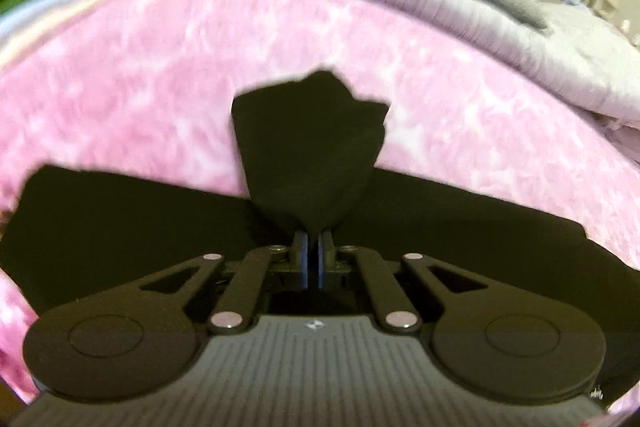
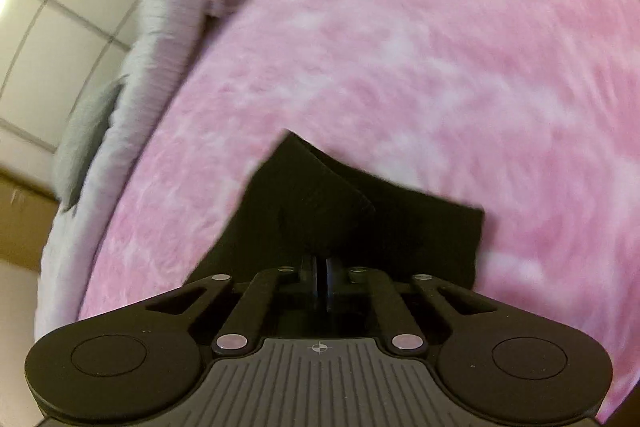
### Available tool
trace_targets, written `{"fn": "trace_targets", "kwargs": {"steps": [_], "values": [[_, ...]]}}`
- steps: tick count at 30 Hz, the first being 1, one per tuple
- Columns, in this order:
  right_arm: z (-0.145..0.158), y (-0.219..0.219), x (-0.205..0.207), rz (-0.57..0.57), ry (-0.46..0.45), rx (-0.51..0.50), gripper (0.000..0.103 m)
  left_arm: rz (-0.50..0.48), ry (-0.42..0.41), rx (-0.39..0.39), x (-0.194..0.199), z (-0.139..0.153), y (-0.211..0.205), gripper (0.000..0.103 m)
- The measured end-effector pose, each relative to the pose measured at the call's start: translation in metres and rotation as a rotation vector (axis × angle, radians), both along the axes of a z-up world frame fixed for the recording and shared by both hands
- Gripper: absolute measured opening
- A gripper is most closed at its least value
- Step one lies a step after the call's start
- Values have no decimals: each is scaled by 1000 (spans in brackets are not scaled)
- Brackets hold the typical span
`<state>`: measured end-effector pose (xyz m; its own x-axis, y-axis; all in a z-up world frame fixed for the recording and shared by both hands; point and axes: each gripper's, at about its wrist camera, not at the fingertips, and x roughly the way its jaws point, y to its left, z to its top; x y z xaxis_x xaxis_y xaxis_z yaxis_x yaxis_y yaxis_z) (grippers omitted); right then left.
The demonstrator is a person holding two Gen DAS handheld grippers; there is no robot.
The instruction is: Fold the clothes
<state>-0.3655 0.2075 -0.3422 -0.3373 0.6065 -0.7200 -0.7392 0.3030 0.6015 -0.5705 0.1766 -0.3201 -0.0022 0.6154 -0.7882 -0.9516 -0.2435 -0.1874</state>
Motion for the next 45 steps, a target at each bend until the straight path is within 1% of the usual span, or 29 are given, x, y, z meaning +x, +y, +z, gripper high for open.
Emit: {"fn": "trace_targets", "kwargs": {"steps": [2,4,6,8,9,11,13,15,16,17,19,20,21,22,23,24,25,26,27,28,29,31,32,33,35,38,41,44,45], "values": [[11,-9,8,-2,5,26,4,-7,18,8,2,6,-14,2],[16,-18,16,-4,6,29,4,1,31,-8,3,3,-30,2],[12,-26,23,0,-4,5,4,12,41,-30,4,-3,-45,2],[5,-32,25,27,-32,-25,4,37,38,-59,4,-16,-56,2],[1,-33,27,30,-34,-36,4,44,43,-58,6,-18,-58,2],[-2,-32,28,23,-14,-27,4,52,59,-46,9,-20,-60,2],[1,-30,28,36,-17,-7,4,57,67,-26,11,-17,-63,2],[7,-28,26,58,-34,11,4,57,73,-21,12,-17,-65,2],[8,-27,25,66,-47,7,4,55,79,-26,14,-18,-66,2],[5,-26,24,68,-61,-12,4,48,89,-51,15,-23,-65,3],[-6,-23,22,91,-95,-87,5,26,117,-124,19,-37,-62,6],[-11,-21,19,103,-119,-123,6,17,136,-147,22,-40,-62,9],[-11,-21,16,115,-149,-145,9,8,159,-162,24,-40,-62,12],[-7,-21,11,134,-190,-150,12,-4,185,-168,27,-38,-63,13],[-2,-21,6,154,-235,-155,13,-15,212,-167,30,-34,-66,17],[6,-21,-2,180,-303,-153,13,-19,242,-171,33,-29,-68,20],[15,-22,-9,205,-370,-152,18,-16,267,-186,36,-24,-70,21],[23,-23,-16,227,-436,-150,34,-6,285,-203,37,-20,-71,21],[29,-25,-22,225,-496,-150,42,5,298,-215,37,-14,-73,21],[35,-26,-27,220,-551,-149,57,15,310,-224,37,-9,-74,21],[39,-29,-29,198,-567,-136,63,25,323,-233,37,-3,-76,20],[43,-32,-23,116,-525,-147,64,15,338,-217,40,11,-76,20],[44,-33,-22,85,-510,-153,64,-5,341,-197,43,19,-74,20],[46,-33,-25,86,-500,-141,64,-37,347,-182,48,23,-68,22],[49,-31,-32,92,-476,-119,64,-102,364,-167,65,25,-53,23],[39,-14,-54,169,-372,-117,63,-178,393,-169,89,12,-21,23],[30,-1,-82,205,-329,-104,63,-226,416,-173,116,-6,11,23],[28,15,-113,271,-386,-87,63,-258,427,-182,117,-22,39,23],[27,19,-120,289,-392,-86,63,-265,427,-185,114,-27,48,23]]}}
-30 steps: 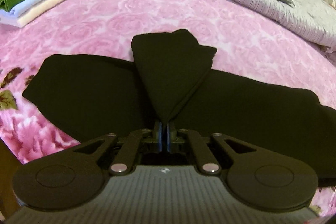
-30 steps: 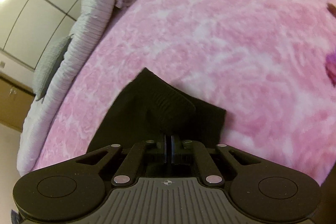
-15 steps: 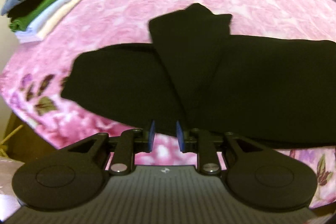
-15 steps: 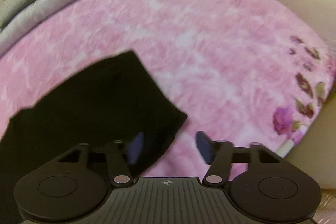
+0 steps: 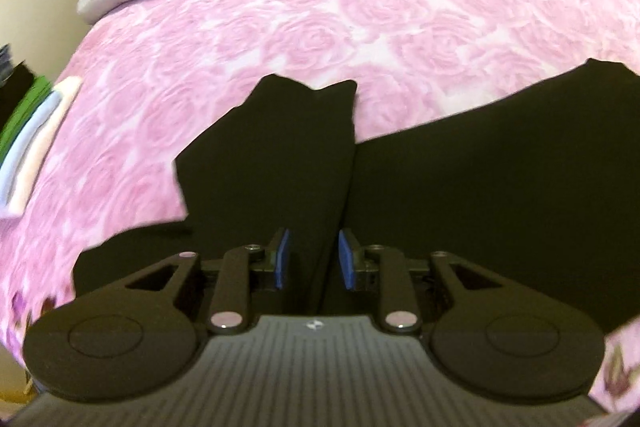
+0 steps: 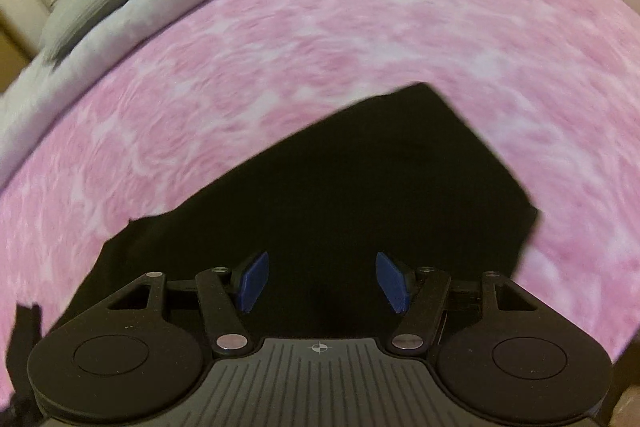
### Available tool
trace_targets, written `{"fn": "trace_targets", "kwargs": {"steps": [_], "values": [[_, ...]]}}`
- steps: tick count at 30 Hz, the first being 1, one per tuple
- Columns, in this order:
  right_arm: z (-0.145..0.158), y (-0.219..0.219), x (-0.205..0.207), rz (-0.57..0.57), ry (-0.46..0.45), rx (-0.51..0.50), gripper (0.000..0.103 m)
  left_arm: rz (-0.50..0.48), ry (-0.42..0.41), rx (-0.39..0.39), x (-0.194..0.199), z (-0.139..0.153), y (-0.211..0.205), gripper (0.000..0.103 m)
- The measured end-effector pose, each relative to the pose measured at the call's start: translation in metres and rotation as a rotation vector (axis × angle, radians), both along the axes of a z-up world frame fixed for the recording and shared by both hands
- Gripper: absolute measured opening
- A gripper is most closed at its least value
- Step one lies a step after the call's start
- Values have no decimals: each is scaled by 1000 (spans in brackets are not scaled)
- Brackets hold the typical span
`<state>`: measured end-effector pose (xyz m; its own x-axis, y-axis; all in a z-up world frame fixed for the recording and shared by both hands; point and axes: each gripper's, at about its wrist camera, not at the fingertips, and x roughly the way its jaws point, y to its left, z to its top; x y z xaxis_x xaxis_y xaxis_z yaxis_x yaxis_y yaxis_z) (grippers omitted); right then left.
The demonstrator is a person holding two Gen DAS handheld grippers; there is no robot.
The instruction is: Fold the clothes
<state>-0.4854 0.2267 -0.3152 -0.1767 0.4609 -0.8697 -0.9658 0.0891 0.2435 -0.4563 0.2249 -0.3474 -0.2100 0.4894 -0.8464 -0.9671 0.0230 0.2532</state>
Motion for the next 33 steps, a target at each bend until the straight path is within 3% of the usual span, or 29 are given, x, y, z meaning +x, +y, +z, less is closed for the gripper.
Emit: {"fn": "trace_targets", "kwargs": {"steps": [4,6,7,8,10,13,15,19,21,24,28,30,32,33], "values": [[-8,8,-18,22,20,-15,63,-46,27,-53,-1,-27,31,24],[-12,9,-22,13,20,-31,63,-63,20,-32,-5,-30,32,24],[-15,9,-24,5,24,-45,63,-71,13,-16,-7,-31,31,17],[-18,9,-26,-3,27,-58,63,-39,-25,14,-17,-26,27,3],[-23,9,-29,-19,34,-84,63,86,-128,102,-51,-9,9,3],[-26,7,-33,-19,38,-104,63,345,-265,265,-123,23,-36,2],[-28,5,-39,-1,30,-112,63,539,-387,323,-179,32,-69,3],[-35,-2,-55,39,28,-139,63,854,-656,261,-261,10,-123,5],[-38,-7,-65,64,23,-148,64,891,-725,236,-271,1,-138,7],[-41,-13,-77,104,17,-162,64,888,-785,262,-270,1,-144,7],[-43,-20,-84,152,16,-184,64,1013,-972,425,-294,-3,-156,7],[-44,-24,-85,162,9,-189,63,1120,-1023,487,-309,-7,-166,8],[-46,-28,-84,160,10,-197,64,1154,-961,432,-316,-5,-169,8],[-47,-30,-82,159,12,-201,64,1099,-884,386,-315,1,-165,8]]}}
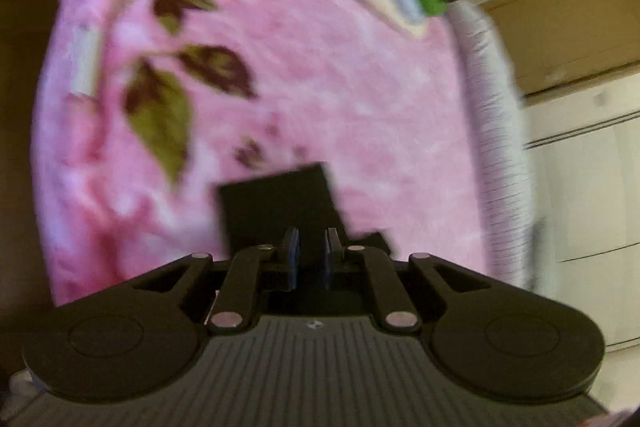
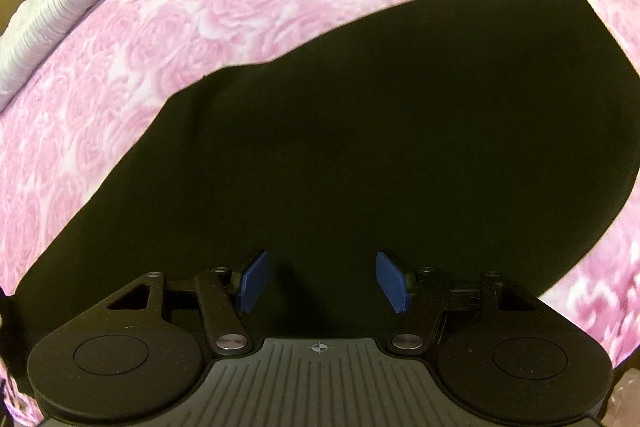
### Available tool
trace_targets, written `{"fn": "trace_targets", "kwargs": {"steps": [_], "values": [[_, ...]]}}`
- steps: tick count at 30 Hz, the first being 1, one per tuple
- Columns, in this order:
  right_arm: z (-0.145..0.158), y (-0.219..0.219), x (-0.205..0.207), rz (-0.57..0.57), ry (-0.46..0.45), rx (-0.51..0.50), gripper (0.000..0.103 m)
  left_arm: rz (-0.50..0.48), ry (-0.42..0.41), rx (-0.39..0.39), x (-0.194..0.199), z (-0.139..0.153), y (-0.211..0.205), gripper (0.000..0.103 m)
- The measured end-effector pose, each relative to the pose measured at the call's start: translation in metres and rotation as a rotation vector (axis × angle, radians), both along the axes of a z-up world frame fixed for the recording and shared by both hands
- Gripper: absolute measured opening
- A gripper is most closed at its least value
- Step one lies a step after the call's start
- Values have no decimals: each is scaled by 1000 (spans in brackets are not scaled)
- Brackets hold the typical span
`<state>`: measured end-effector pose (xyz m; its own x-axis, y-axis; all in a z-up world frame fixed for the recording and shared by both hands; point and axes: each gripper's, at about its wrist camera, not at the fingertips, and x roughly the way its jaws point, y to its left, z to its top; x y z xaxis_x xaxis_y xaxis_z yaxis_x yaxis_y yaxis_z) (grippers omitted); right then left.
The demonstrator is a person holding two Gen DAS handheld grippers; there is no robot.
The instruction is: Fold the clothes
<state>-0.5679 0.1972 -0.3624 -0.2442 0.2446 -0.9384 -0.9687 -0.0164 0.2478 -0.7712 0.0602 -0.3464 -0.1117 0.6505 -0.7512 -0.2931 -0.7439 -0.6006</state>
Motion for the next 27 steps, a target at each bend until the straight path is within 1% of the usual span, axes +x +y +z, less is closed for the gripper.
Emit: {"fn": "trace_targets", "kwargs": {"steps": [1,2,4,5,6,10,11,12,14,15,16,18,19,22,23,24,27], "values": [[-1,-1,1,0,-1,-2,63,-123,99,-42,9,10,10,8],[-1,-3,2,0,-1,0,63,-270,215,-82,21,21,22,9],[-1,-5,4,-1,-3,0,63,-568,447,-136,58,39,45,17],[-1,-5,5,-3,-4,-1,63,-712,563,-154,81,44,55,23],[-1,-6,5,-6,-7,-2,63,-822,665,-183,100,42,62,27],[-1,-7,10,-14,-15,-8,64,-1183,1046,-334,167,16,82,30],[-1,-7,11,-13,-16,-8,63,-1237,1126,-374,178,6,85,30],[0,-6,12,-12,-17,-9,63,-1260,1167,-402,180,-4,86,30],[1,-2,15,-11,-20,-10,64,-1289,1218,-442,179,-23,88,30],[0,-2,16,-13,-22,-10,63,-1288,1210,-448,175,-27,88,17],[0,-2,19,-18,-24,-12,64,-1233,1139,-418,163,-23,87,8],[0,-2,23,-27,-25,-15,64,-1071,948,-328,131,-7,85,7],[0,-1,25,-29,-25,-14,64,-944,832,-285,107,-1,78,7],[1,-1,28,-31,-33,-13,64,-490,447,-157,22,17,52,5],[1,-2,29,-34,-33,-13,64,-379,350,-136,-2,17,43,4],[1,-3,29,-39,-32,-12,63,-308,273,-135,-22,11,36,2],[2,-6,28,-49,-15,-10,64,-216,120,-122,-49,-6,24,3]]}}
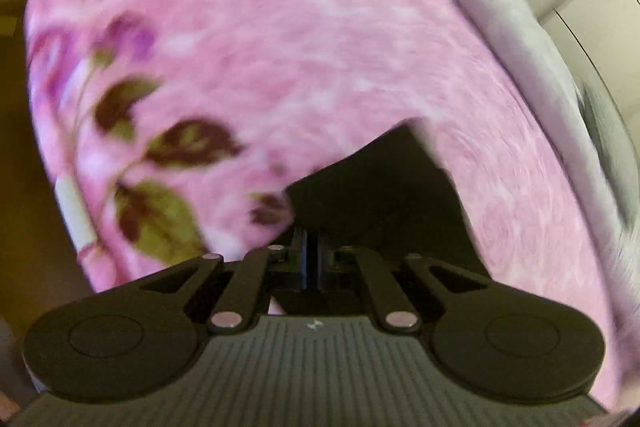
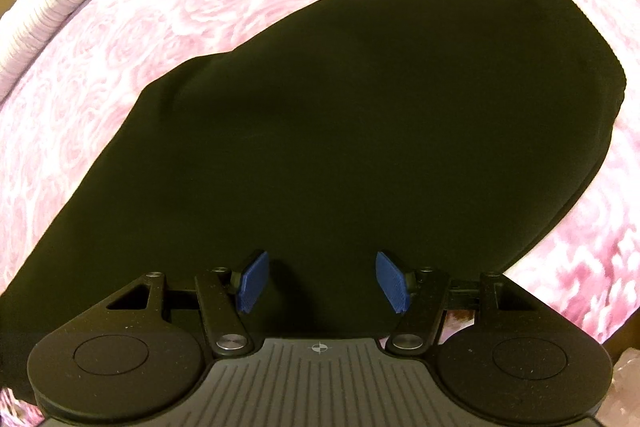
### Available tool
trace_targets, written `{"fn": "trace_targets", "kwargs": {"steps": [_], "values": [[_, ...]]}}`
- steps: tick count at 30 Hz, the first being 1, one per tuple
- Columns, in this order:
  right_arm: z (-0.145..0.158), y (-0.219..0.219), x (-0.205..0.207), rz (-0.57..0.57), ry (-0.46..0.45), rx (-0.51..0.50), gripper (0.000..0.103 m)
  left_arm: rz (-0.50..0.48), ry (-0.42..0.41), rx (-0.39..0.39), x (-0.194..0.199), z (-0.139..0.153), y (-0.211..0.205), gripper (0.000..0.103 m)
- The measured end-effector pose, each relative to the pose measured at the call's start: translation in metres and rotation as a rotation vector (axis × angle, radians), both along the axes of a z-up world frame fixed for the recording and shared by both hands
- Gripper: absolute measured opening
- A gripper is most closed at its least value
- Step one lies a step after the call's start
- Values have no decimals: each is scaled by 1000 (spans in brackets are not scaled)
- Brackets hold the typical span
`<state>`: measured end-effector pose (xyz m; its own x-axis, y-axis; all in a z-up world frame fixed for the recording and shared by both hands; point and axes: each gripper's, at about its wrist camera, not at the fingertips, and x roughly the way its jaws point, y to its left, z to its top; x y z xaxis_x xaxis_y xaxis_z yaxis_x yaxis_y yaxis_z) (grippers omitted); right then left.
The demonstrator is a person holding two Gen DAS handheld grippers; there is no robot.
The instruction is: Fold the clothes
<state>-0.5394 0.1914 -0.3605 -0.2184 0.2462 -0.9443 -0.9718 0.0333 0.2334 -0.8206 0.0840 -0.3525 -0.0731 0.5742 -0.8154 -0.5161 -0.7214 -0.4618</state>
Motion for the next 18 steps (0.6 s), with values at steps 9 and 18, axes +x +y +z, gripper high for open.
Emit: {"fn": "trace_targets", "kwargs": {"steps": [9,18], "values": [[-15,-34,26,-255,531,-91,63,94,-152,98,16,-8,-17,13],[-46,-82,-1,-345,761,-282,63,67,-181,83,20,-13,-12,14]]}}
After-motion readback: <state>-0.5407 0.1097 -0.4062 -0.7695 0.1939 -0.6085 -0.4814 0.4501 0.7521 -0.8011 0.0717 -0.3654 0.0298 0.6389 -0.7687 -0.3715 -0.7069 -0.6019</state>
